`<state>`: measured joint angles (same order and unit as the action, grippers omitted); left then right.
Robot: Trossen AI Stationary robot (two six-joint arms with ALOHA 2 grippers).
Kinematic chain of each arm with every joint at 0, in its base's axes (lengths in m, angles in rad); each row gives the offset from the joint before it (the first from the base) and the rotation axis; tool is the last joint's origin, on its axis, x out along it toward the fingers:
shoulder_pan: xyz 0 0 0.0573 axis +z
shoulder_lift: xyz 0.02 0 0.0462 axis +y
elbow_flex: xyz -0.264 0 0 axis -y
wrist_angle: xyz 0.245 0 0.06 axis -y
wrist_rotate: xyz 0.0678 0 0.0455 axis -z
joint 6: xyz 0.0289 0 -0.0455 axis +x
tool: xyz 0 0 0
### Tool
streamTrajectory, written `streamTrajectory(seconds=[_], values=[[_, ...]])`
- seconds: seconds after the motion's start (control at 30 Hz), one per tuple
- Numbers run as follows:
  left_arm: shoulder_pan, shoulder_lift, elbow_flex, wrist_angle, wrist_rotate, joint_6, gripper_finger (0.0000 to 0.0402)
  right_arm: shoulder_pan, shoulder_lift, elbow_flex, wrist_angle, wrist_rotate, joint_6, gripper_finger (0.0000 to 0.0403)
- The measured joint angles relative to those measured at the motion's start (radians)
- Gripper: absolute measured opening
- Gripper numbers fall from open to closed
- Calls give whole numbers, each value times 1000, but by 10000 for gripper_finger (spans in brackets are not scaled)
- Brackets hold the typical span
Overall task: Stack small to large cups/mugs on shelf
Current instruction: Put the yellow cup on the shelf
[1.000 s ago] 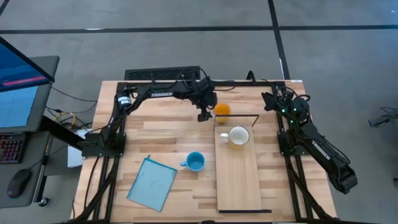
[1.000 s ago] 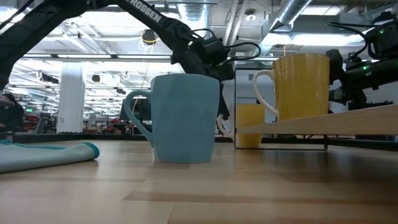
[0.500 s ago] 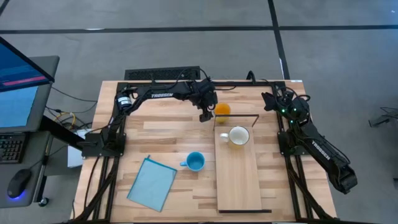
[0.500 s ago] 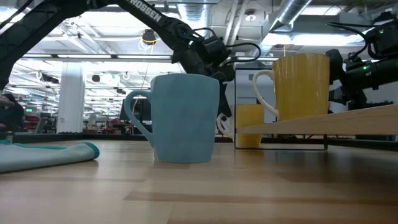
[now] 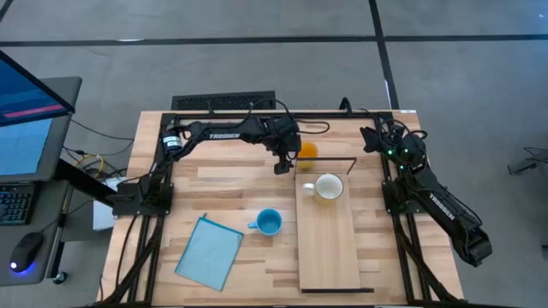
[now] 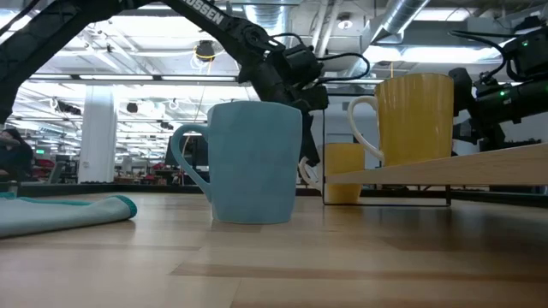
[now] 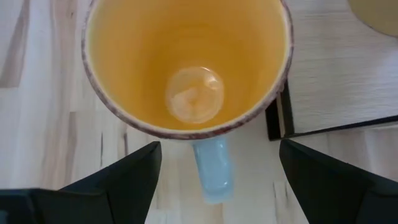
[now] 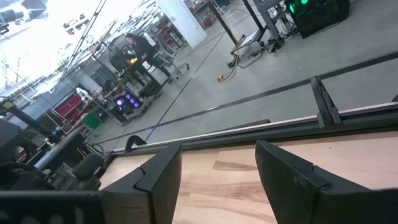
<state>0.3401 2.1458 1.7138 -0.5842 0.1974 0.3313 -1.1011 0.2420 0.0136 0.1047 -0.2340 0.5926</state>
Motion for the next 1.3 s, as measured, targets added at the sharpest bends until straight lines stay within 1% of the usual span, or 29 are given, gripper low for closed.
streamTrajectory(seconds=[0.1,0.17,0.47,0.6,0.73,1.3], values=[[0,17,0,16,-1,-12,315,0,0,0,0,0,0,226],[0,29,0,23,-14,-22,305,0,0,0,0,0,0,226],[0,54,0,28,-28,-27,218,1,0,0,-8,0,0,226],[7,53,21,25,-28,-24,194,0,0,0,-16,0,0,226],[9,53,24,27,-30,-22,187,0,0,0,-21,0,0,226],[6,53,26,32,-21,-38,187,0,0,0,-23,0,-1,226]])
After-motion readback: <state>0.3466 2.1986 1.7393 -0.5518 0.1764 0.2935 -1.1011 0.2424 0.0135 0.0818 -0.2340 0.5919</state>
